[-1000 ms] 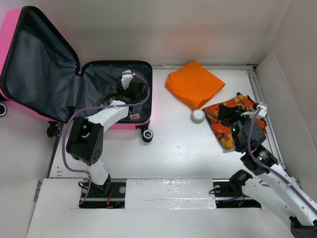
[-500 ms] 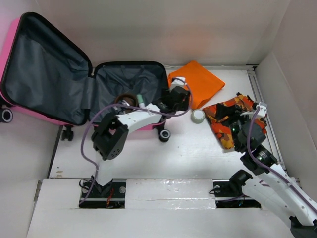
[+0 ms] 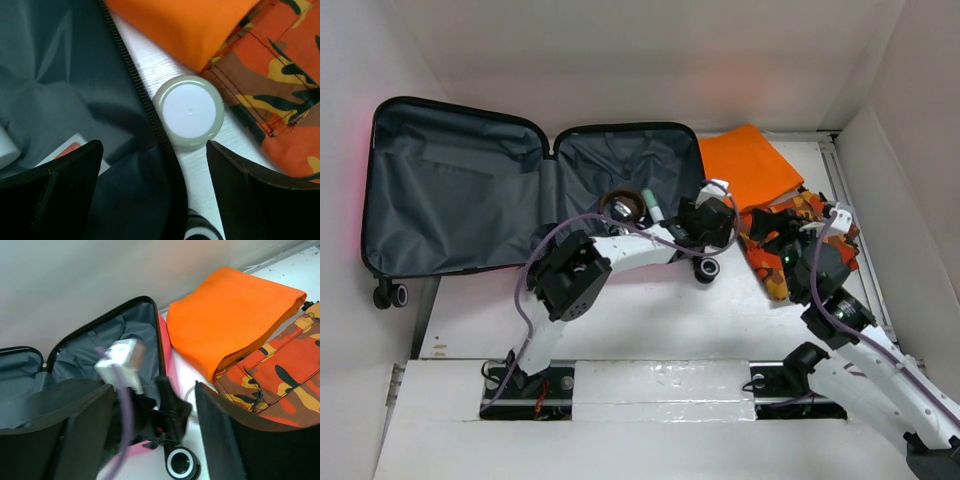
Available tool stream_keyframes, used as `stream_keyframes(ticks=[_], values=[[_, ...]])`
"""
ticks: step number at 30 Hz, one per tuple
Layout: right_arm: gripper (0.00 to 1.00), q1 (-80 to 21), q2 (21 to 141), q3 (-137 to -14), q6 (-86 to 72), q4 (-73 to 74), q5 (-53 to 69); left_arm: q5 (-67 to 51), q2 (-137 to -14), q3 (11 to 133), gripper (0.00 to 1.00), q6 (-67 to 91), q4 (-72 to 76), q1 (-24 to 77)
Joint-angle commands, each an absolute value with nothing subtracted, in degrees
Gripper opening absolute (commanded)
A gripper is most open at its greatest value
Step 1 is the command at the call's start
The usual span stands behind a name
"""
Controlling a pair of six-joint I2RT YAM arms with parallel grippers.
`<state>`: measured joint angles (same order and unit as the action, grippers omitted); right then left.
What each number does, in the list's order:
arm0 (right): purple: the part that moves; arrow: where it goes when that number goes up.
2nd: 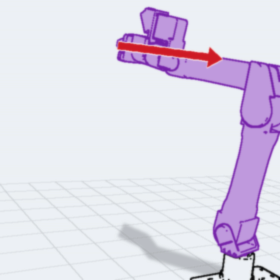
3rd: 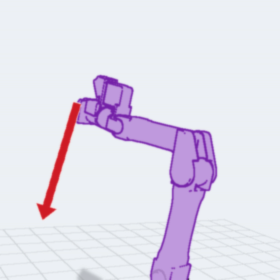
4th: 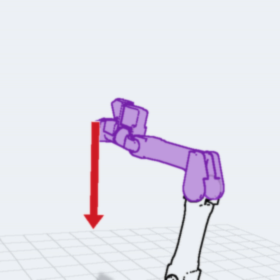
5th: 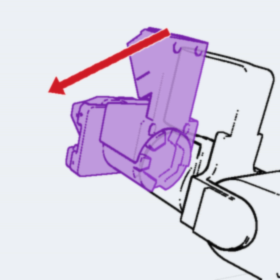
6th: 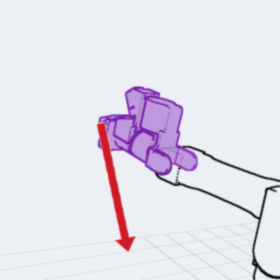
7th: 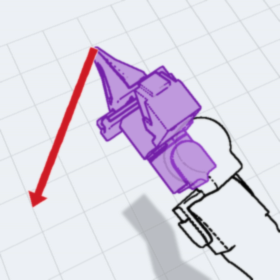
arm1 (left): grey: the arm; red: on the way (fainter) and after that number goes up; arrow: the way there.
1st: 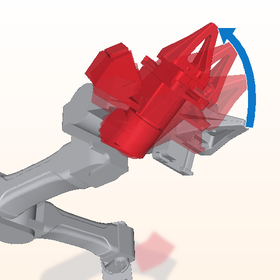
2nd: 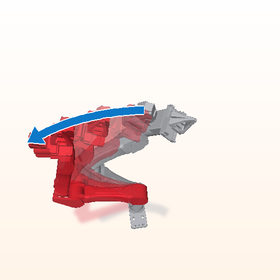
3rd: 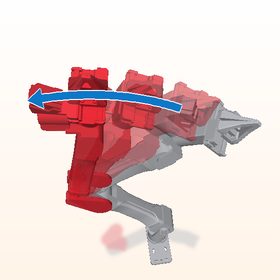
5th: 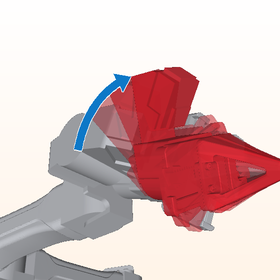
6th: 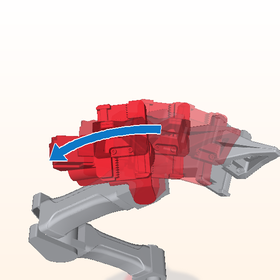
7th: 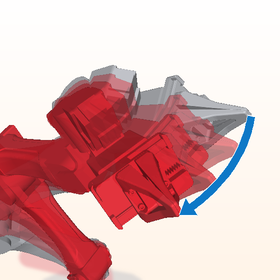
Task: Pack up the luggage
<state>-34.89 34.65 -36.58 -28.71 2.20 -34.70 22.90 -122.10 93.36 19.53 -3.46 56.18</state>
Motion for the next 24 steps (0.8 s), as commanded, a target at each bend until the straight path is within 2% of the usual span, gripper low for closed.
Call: stream_keyframes(ticks=[1,2,5,7,10,15,19,24], values=[[0.7,-34.54,35.85,-37.18,-28.56,-0.26,-34.45,28.92,-114.46,83.62,0.79,24.25,-4.5,50.02],[0.68,-34.54,37.08,-37.79,-28.56,-0.26,-33.67,28.92,-112.26,77.84,0.78,24.87,-2.83,49.31],[0.68,-34.54,41.02,-38.5,-28.56,-0.26,-31.91,28.13,-104.52,72.78,0.78,25.4,0.43,48.16],[0.68,-34.02,43.67,-39.2,-27.95,-0.26,-30.25,30.48,-101.18,72.77,0.79,25.4,-0.17,48.16],[0.76,-34.01,48.94,-40.96,-27.95,-0.79,-29.71,34.43,-98.45,74.43,0.82,26.54,-3.33,48.69],[0.81,-31.99,60.1,-46.13,-27.25,-1.67,-19.88,36.39,-90.71,74.44,0.91,27.07,-2.56,48.16],[0.84,-30.77,69.76,-47.55,-29.0,-5.08,-15.12,33.67,-90.08,76.71,0.98,25.58,-3.33,46.15],[0.91,-27.6,75.32,-51.15,-29.53,-6.86,-11.52,33.05,-95.27,77.53,0.99,24.79,-4.83,45.62]])
